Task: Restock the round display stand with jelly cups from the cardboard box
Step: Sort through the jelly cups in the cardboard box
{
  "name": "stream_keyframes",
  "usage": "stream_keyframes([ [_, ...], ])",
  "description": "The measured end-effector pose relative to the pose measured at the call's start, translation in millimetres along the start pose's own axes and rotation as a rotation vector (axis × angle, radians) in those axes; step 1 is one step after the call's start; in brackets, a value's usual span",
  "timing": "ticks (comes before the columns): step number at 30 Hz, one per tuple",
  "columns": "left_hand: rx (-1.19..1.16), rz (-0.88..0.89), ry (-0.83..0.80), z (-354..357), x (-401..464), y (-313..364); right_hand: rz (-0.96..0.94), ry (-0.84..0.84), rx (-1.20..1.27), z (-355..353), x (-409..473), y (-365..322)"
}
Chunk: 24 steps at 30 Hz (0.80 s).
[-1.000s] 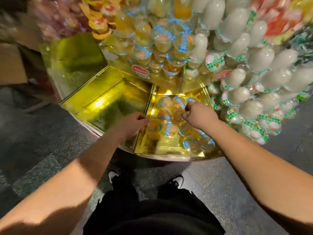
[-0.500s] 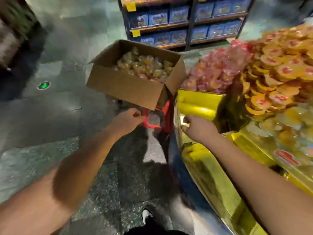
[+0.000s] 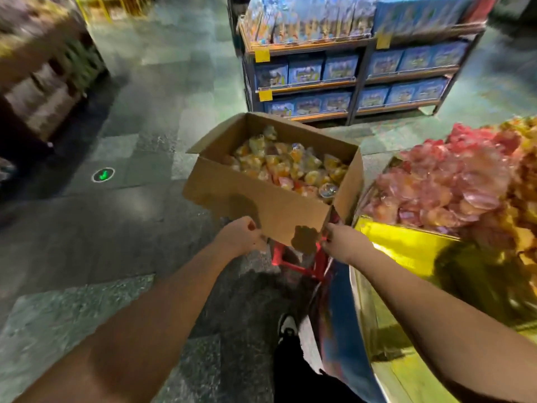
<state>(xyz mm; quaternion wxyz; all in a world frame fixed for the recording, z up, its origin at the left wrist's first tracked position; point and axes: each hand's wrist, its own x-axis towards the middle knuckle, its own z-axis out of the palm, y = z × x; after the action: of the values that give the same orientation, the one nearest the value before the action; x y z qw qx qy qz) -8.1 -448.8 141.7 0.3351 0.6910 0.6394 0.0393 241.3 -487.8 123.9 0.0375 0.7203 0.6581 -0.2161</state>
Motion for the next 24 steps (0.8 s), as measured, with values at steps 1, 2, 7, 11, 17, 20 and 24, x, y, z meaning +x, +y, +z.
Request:
stream_keyframes([
  [1, 0.009, 0.006, 0.007, -3, 18, 2, 0.006, -0.005, 0.008, -1, 18, 1],
  [2, 0.01, 0.012, 0.009, -5, 31, 4, 0.01, -0.016, 0.021, -2, 30, 1],
  [7, 0.054, 0.015, -0.022, -21, 147, 19, 0.063, -0.029, 0.14, -10, 139, 16],
  [11, 0.051, -0.014, -0.064, -35, 222, 32, 0.137, -0.088, 0.209, -19, 214, 28],
  [17, 0.041, -0.011, -0.142, -29, 304, 43, 0.283, -0.189, 0.297, -15, 286, 42],
  [20, 0.205, 0.062, -0.214, -12, 340, 44, 0.354, -0.258, 0.329, -1, 308, 44],
  [24, 0.581, 0.347, -0.368, 10, 379, 46, 0.475, -0.313, 0.411, 19, 332, 41],
])
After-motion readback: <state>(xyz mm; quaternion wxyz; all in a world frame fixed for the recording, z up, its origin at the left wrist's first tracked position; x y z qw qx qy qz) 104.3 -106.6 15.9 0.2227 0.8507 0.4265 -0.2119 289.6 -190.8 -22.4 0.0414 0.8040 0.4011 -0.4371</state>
